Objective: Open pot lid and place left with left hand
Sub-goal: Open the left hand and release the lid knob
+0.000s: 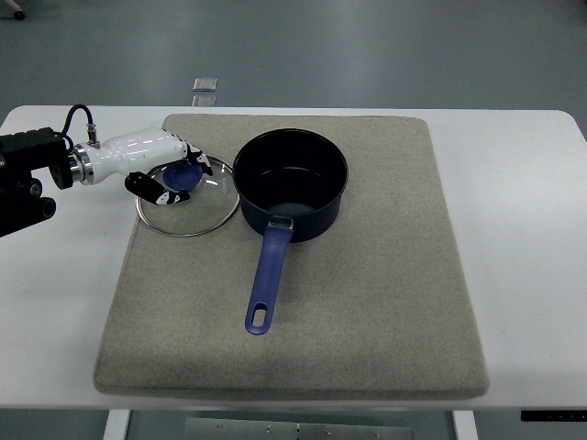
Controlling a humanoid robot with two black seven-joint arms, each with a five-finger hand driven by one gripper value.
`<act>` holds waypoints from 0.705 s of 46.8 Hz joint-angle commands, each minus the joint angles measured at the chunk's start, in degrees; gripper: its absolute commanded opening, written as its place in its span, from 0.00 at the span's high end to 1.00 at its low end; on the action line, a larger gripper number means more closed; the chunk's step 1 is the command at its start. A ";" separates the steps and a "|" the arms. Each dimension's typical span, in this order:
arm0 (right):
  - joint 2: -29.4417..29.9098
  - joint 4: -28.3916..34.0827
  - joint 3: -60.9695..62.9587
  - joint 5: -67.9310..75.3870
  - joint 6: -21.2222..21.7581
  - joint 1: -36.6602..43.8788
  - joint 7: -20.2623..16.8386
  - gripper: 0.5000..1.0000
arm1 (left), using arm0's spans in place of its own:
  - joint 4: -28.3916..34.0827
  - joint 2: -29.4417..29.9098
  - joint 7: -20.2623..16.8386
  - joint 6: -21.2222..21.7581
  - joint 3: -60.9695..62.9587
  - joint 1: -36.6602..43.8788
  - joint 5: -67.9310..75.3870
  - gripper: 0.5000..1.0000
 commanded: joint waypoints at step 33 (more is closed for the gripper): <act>0.00 -0.05 0.00 0.00 0.00 0.01 0.00 0.17 | -0.98 4.04 0.01 -16.52 -11.52 -2.29 -0.47 0.15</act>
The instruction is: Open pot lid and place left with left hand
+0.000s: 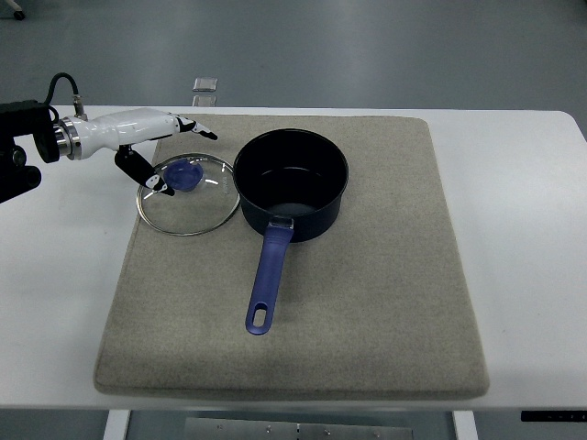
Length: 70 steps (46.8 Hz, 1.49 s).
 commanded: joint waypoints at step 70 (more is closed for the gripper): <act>0.00 -0.02 0.00 0.00 0.00 0.03 -0.01 0.17 | 33.49 -23.49 -0.01 -3.51 -28.77 2.29 -69.87 0.09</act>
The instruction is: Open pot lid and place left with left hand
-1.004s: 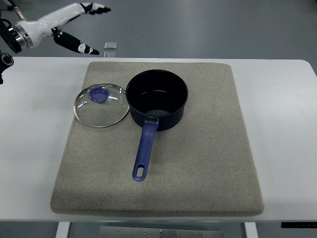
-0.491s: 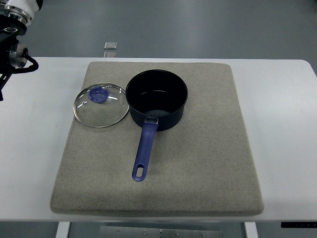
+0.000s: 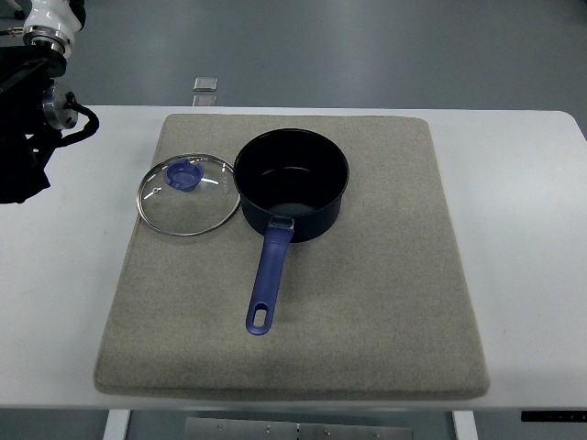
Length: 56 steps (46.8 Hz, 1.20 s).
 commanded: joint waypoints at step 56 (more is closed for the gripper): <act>0.00 -0.02 0.00 0.00 0.00 0.04 0.00 0.17 | 8.42 -10.06 15.92 4.70 -11.32 2.48 -1.30 0.20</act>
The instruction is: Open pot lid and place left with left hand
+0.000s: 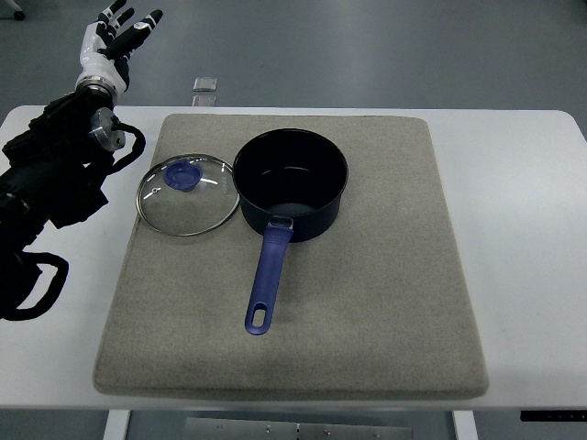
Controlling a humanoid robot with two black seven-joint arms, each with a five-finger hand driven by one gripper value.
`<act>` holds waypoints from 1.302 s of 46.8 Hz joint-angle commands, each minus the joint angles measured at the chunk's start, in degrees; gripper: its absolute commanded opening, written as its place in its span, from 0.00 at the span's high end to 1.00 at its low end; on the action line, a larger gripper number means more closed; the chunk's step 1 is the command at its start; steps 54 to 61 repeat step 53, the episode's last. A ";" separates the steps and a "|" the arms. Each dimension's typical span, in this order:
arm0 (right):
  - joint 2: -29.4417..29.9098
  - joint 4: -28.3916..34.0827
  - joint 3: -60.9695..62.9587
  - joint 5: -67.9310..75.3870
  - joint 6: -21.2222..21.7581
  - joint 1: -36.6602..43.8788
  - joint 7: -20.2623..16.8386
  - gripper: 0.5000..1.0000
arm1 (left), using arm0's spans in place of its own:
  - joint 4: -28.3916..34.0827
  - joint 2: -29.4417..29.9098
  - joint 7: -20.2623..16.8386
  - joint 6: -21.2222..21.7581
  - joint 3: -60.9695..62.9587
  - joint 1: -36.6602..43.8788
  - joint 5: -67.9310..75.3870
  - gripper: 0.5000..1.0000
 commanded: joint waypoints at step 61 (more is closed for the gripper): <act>0.00 0.05 0.09 -0.09 0.00 0.19 0.00 0.17 | -0.39 0.80 -1.14 -0.38 0.01 -0.05 0.18 0.15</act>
